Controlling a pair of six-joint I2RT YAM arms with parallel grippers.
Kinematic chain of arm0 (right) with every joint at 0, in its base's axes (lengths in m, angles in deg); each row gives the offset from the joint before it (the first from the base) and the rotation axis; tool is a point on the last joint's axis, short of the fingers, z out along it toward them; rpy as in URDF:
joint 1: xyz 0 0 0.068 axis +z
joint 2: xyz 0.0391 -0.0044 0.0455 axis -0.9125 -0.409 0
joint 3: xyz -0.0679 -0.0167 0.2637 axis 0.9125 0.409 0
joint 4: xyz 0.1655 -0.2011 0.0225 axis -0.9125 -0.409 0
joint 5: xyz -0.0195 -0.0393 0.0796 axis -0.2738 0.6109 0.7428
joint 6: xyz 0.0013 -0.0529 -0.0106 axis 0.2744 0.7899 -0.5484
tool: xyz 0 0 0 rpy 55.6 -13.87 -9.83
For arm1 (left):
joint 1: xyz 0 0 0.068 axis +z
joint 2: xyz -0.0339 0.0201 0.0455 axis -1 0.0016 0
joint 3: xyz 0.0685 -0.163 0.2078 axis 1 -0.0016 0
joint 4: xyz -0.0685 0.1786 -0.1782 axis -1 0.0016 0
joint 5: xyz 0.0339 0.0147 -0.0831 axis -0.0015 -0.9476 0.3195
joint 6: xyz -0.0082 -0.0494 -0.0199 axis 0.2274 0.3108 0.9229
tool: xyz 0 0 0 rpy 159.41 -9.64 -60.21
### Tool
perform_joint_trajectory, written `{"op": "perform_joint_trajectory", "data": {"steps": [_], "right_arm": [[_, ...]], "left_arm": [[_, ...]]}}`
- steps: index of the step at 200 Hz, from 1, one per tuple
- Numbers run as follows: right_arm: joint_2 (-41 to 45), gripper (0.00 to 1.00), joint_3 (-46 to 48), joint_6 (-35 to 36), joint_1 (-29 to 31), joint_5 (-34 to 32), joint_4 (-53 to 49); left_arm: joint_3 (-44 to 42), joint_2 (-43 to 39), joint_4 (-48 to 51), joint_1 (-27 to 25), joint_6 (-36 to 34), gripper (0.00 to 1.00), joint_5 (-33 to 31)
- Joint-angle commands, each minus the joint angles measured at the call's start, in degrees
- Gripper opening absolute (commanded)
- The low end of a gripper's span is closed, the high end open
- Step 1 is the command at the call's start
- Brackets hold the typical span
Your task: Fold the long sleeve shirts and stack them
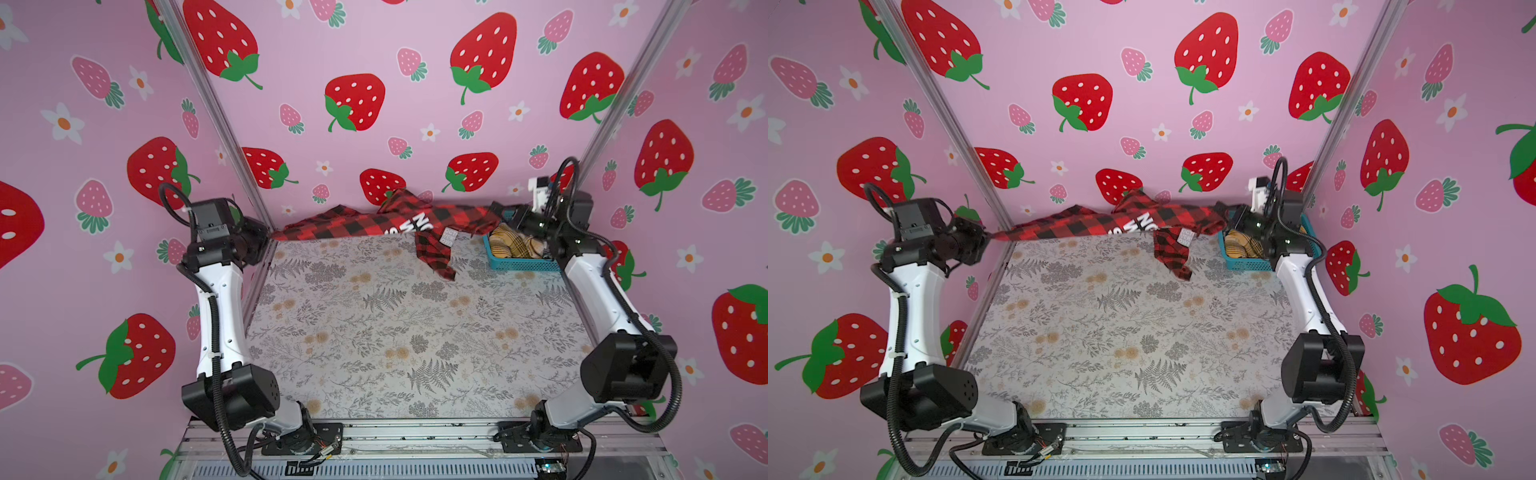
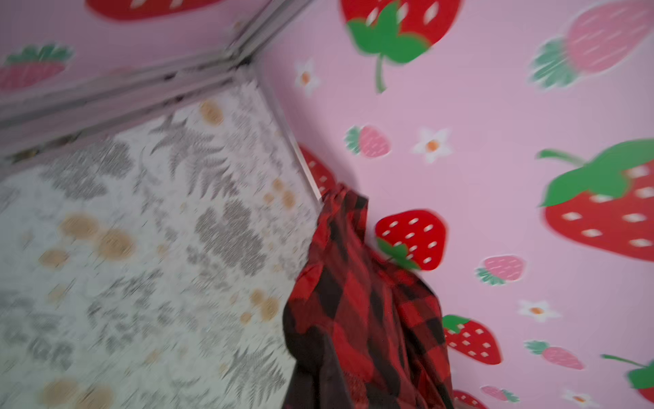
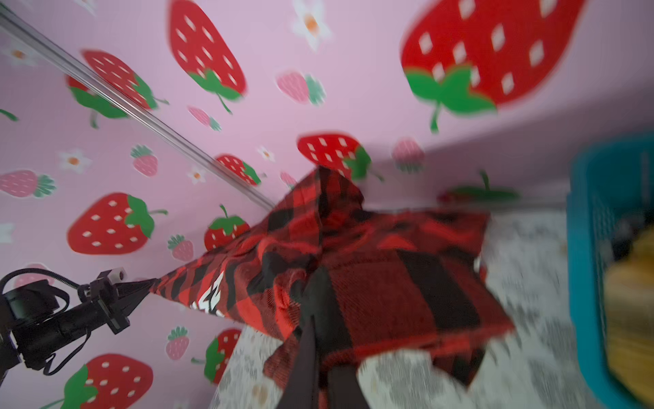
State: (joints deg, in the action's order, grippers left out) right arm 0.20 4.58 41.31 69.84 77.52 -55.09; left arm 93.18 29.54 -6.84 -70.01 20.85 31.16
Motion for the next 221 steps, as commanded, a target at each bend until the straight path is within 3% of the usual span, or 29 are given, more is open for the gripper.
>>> {"op": "perform_joint_trajectory", "data": {"steps": [1,11,15,35,62,87,110,158,221], "right_arm": [[8.94,0.04,23.66,5.09,1.36,-3.85,-0.43],[12.30,0.18,33.14,5.70,2.32,-5.77,-0.30],[14.16,0.28,37.16,6.31,2.68,-7.44,-1.46],[22.26,0.61,44.64,8.66,2.97,-14.99,-10.06],[30.76,0.74,39.40,8.46,5.59,-24.25,-20.88],[27.08,0.75,31.27,9.89,11.38,-29.30,-22.25],[13.75,0.71,23.60,14.46,16.66,-28.29,-20.19],[-12.12,0.60,5.14,18.16,18.49,-19.86,-18.07],[-27.63,0.57,-5.74,21.54,23.40,-18.47,-22.15]], "left_arm": [[-21.12,-5.23,-2.05,-0.90,-5.26,0.00,-0.31],[-30.49,-6.15,-2.55,-0.94,-7.18,0.00,0.01],[-33.92,-6.40,-3.22,-1.04,-7.75,0.00,0.25],[-46.51,-6.66,-6.71,-1.03,-9.17,0.00,0.64],[-49.94,-5.94,-6.86,-1.09,-10.19,0.00,-0.54],[-46.88,-6.22,-5.05,-1.09,-9.83,0.00,-1.75],[-43.10,-5.99,-3.33,-1.08,-10.83,0.00,-2.73],[-38.58,-3.19,-1.16,-1.09,-12.99,0.00,-3.52],[-39.19,-1.04,-2.24,-1.09,-12.90,0.00,-2.70]]}}
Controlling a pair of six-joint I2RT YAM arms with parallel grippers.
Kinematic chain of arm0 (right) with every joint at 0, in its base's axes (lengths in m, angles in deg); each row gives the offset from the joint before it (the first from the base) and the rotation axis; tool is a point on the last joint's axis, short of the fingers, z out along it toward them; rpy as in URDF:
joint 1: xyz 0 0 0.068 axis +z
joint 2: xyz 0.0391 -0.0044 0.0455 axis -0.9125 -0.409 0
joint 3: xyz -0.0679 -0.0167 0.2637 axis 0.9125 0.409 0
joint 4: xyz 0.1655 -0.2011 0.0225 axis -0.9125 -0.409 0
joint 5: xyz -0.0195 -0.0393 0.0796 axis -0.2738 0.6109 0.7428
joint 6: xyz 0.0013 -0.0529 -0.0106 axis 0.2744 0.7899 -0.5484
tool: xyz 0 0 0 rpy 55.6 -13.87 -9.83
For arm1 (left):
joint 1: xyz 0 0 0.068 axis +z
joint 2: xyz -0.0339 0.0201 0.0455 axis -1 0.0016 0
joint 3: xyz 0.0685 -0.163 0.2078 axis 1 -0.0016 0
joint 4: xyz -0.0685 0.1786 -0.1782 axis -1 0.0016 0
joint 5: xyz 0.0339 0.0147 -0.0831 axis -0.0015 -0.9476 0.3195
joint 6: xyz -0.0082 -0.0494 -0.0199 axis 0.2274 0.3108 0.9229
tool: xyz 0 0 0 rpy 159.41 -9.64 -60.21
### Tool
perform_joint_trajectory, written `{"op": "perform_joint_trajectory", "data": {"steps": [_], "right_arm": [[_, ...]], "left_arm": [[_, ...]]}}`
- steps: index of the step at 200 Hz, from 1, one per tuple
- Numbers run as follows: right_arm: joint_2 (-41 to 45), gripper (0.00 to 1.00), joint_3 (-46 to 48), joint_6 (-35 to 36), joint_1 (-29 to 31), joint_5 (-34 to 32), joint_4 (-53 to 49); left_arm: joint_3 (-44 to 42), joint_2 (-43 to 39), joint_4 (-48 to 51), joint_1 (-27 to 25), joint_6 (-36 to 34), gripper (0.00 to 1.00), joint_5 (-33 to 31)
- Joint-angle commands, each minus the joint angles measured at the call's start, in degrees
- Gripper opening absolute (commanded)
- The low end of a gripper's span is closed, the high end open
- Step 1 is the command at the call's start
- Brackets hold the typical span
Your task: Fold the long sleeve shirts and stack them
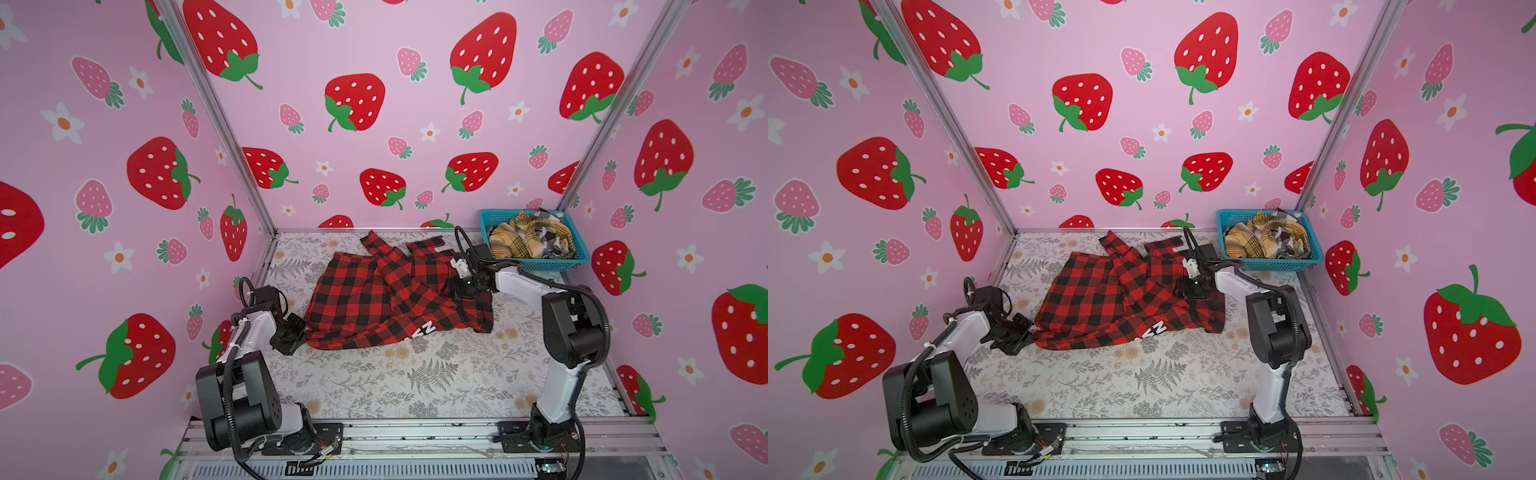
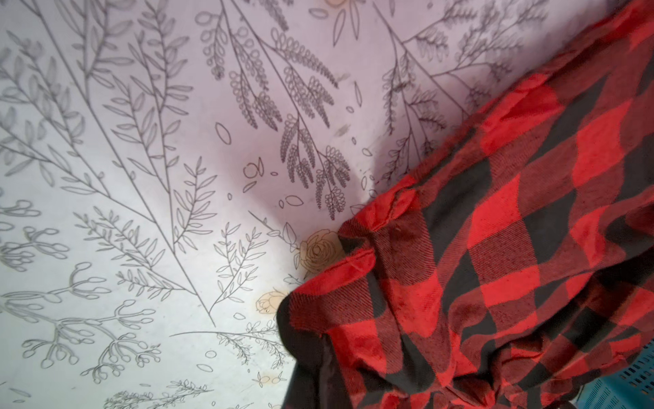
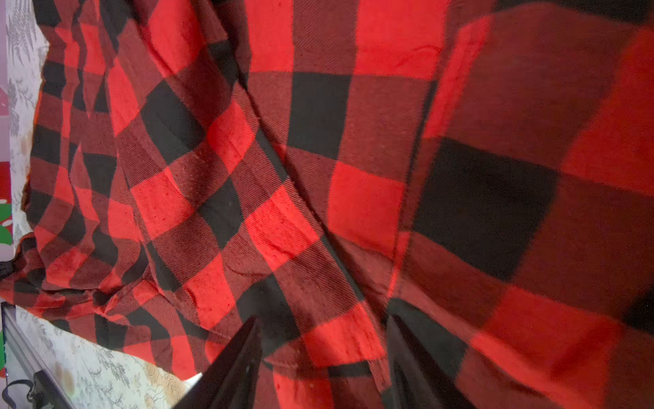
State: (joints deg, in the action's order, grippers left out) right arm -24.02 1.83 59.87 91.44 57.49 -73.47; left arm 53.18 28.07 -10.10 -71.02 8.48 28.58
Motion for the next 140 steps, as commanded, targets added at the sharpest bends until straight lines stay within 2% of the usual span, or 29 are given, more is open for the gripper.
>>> {"op": "perform_joint_trajectory", "data": {"steps": [1,36,66,110,124,129,140], "right_arm": [[-3.58,0.56,-3.08,3.01,1.86,1.61,-3.80],[-5.71,0.54,-3.57,3.56,3.46,0.01,-4.64],[-2.85,0.58,-1.52,3.39,3.93,-4.21,-5.06],[1.02,0.58,2.58,3.21,4.12,-8.00,-6.25],[1.92,0.52,4.00,3.12,4.20,-7.19,-5.53],[2.09,0.43,4.34,3.13,4.39,-6.59,-5.41],[2.27,0.28,4.70,3.20,4.63,-5.71,-5.03]], "left_arm": [[0.81,0.43,1.03,-0.08,-0.53,0.00,-0.10],[0.70,0.61,0.82,-0.08,-0.70,0.00,-0.59],[0.55,0.78,0.82,-0.01,-1.05,0.00,-0.78],[0.53,1.05,0.43,0.00,-1.20,0.00,-0.96],[0.45,1.22,0.28,0.10,-1.32,0.00,-1.13],[0.41,1.35,0.33,0.06,-1.33,0.00,-1.21],[0.39,1.64,0.21,0.09,-1.47,0.00,-1.23]]}}
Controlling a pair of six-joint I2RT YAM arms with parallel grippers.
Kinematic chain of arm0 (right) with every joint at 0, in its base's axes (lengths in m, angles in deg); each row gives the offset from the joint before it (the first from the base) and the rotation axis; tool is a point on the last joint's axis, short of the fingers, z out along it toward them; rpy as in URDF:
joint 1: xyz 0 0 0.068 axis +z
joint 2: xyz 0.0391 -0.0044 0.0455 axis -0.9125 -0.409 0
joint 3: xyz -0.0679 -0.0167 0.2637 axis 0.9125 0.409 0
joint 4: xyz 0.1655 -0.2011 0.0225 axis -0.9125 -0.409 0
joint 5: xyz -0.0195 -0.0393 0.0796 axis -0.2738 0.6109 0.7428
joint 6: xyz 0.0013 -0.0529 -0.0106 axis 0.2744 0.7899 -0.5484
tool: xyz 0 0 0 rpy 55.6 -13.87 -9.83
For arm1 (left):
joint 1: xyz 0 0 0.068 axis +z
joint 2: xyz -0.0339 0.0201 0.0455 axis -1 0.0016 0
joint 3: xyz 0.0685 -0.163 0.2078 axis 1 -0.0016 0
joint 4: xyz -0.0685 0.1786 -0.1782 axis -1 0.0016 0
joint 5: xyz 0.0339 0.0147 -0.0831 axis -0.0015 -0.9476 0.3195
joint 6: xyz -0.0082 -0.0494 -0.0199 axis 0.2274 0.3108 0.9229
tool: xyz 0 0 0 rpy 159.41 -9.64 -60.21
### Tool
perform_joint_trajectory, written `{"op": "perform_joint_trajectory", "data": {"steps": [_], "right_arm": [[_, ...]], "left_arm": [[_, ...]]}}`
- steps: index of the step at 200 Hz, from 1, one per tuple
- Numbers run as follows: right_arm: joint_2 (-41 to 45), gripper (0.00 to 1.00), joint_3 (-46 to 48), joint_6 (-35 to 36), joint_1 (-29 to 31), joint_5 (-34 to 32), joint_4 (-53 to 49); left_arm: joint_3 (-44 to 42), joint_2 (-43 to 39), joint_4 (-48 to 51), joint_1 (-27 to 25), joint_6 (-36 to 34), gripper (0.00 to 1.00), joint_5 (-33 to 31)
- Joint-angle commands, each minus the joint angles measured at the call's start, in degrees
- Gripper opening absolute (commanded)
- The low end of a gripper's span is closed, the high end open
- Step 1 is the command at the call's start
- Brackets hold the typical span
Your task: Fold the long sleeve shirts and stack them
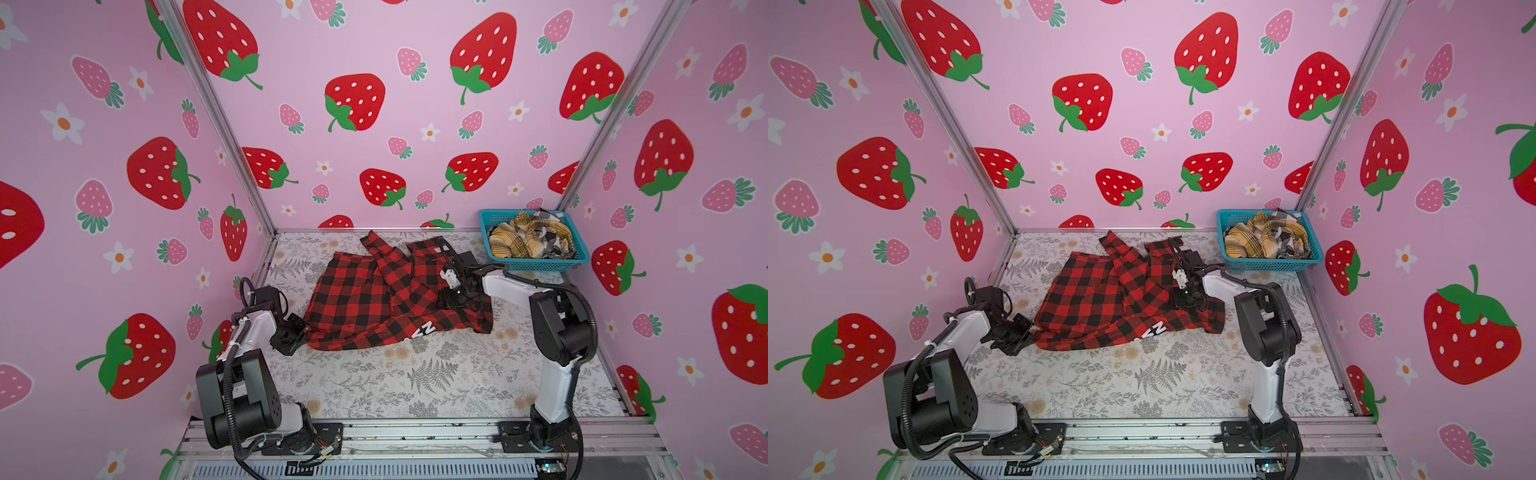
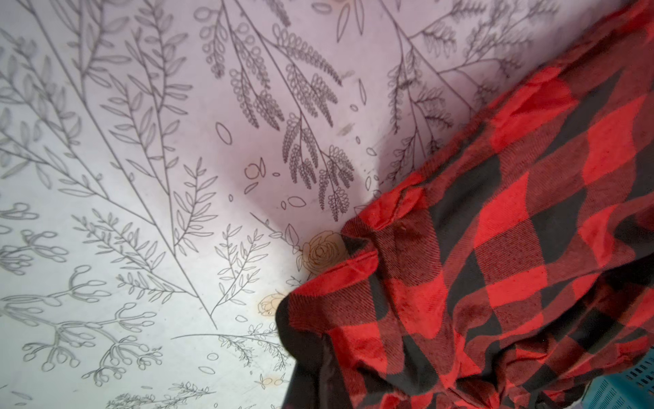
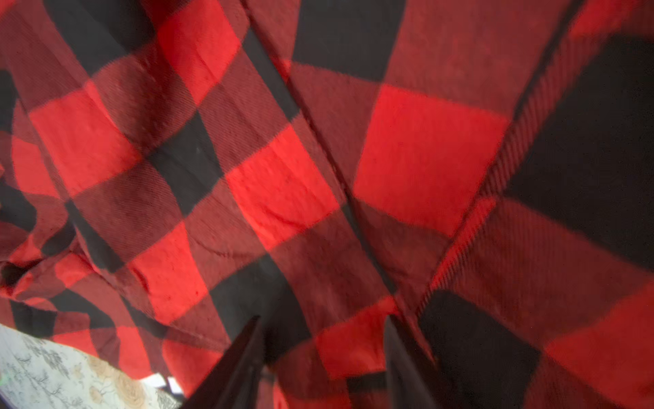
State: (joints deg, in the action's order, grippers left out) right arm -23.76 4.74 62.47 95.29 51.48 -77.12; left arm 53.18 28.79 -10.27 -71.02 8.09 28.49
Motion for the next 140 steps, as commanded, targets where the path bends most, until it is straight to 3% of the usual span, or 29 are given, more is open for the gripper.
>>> {"op": "perform_joint_trajectory", "data": {"steps": [1,17,78,90,98,101,111,140], "right_arm": [[2.03,0.26,1.82,0.60,0.84,0.38,-1.39],[3.92,0.10,2.99,1.41,1.69,2.40,-0.94],[15.84,0.07,11.44,1.31,5.20,3.70,-3.79],[15.80,0.16,9.77,0.80,5.11,3.64,-3.55],[14.71,0.32,8.05,0.61,4.98,3.46,-3.31],[13.74,0.43,7.15,0.48,4.87,3.19,-3.23],[11.02,0.56,4.30,0.25,4.40,2.24,-3.43],[1.68,0.58,-5.64,1.60,1.13,3.14,-5.45]], "left_arm": [[0.42,0.98,0.36,0.09,-1.09,0.00,-1.18],[0.25,1.29,0.16,0.16,-1.10,0.00,-1.43],[0.77,2.67,-0.04,0.31,-1.19,0.00,-2.10],[0.97,2.96,-0.13,0.31,-1.14,0.00,-2.14],[1.01,3.05,-0.06,0.27,-1.19,0.00,-2.19],[1.01,3.04,-0.08,0.27,-1.10,0.00,-2.16],[1.11,3.09,0.00,0.27,-1.40,0.00,-2.31],[0.94,3.26,0.15,0.35,-2.14,0.00,-3.18]]}}
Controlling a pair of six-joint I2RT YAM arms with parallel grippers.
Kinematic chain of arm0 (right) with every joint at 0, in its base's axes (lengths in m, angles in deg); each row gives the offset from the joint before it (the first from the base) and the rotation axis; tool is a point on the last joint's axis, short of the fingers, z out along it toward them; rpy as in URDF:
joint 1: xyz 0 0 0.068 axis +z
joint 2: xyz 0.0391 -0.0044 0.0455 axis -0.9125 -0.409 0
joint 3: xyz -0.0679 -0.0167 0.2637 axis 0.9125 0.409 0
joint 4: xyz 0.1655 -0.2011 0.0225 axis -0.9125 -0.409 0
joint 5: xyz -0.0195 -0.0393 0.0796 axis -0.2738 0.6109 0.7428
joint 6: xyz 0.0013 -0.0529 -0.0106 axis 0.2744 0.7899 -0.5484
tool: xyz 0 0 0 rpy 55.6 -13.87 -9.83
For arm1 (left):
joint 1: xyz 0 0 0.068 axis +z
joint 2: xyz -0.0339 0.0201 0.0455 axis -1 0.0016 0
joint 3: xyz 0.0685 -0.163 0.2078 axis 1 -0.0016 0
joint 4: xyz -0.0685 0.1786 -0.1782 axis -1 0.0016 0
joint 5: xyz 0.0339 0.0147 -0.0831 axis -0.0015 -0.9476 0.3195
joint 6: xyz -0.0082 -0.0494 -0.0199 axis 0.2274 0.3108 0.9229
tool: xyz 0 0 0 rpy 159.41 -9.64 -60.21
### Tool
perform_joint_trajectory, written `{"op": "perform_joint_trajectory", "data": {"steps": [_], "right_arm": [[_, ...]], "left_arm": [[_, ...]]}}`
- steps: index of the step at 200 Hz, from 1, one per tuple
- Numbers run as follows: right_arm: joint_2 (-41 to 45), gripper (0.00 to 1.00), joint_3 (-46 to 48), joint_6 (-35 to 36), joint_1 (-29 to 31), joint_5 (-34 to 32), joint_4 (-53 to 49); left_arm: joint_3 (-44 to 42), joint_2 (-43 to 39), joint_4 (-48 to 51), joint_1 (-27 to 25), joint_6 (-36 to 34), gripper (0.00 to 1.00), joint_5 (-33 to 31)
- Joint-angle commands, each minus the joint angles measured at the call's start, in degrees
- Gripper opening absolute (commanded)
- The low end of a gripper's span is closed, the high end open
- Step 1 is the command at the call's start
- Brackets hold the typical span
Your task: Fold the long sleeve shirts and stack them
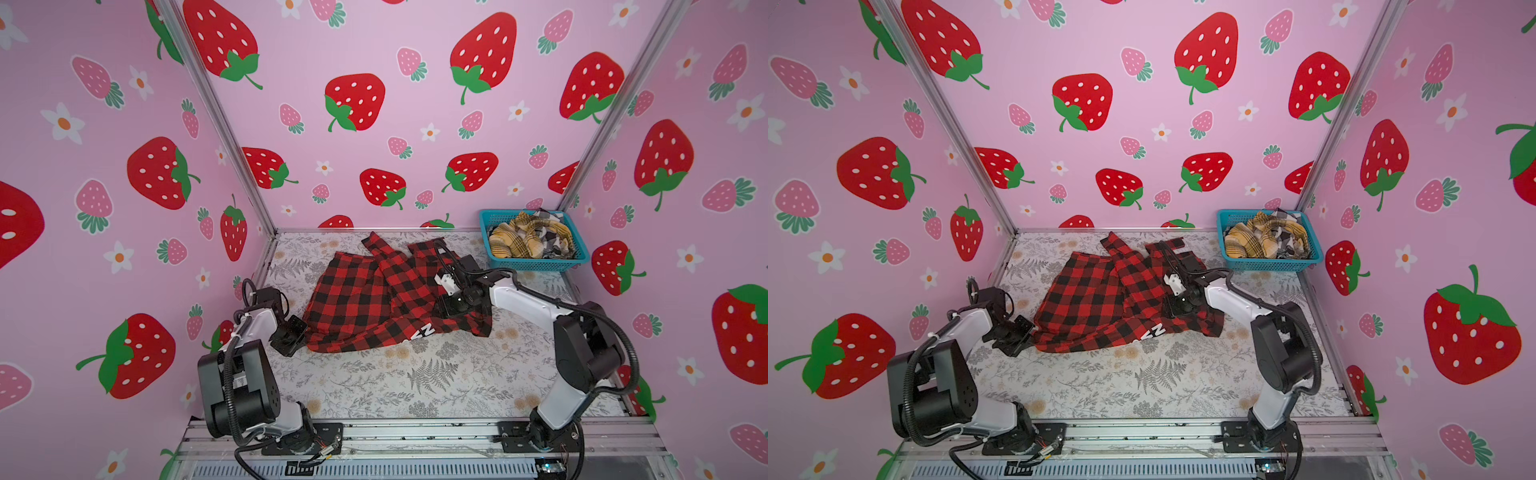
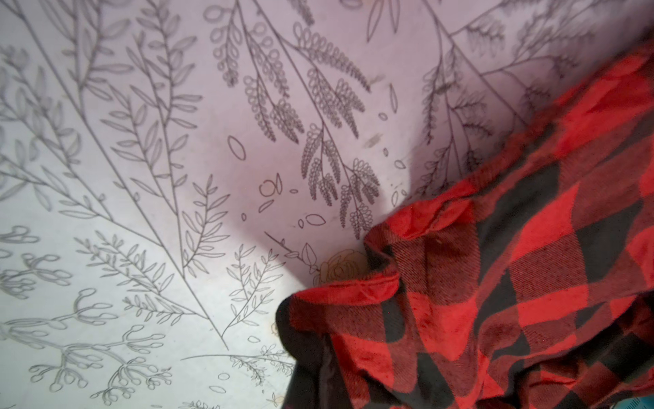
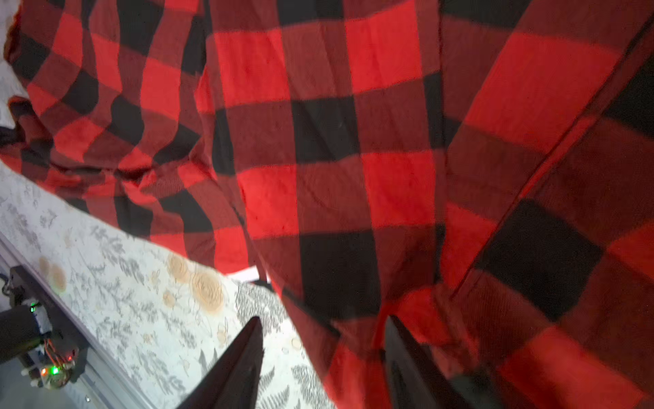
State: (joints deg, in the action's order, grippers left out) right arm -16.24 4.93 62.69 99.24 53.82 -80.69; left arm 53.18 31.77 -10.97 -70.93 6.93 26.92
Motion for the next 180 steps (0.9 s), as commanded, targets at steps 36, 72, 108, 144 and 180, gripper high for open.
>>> {"op": "perform_joint_trajectory", "data": {"steps": [36,72,108,144,180], "right_arm": [[-10.65,0.58,-9.03,2.42,-6.31,2.06,-4.25],[-5.60,0.67,-1.74,1.57,-9.21,8.44,-0.51],[-5.11,0.60,4.04,-0.83,-8.59,14.63,3.06],[-4.22,0.46,6.17,-1.86,-8.26,17.07,5.30],[-3.55,0.18,3.80,-0.96,-7.99,17.33,3.52]], "left_arm": [[0.72,1.13,0.52,0.35,-1.15,0.00,-1.58],[0.54,0.88,0.26,0.41,-0.96,0.00,-1.15],[1.23,1.21,0.39,0.49,-0.83,0.00,-1.25],[1.59,1.32,0.13,0.44,-0.56,0.00,-1.15],[1.52,1.84,-0.11,0.49,-0.50,0.00,-1.17]]}}
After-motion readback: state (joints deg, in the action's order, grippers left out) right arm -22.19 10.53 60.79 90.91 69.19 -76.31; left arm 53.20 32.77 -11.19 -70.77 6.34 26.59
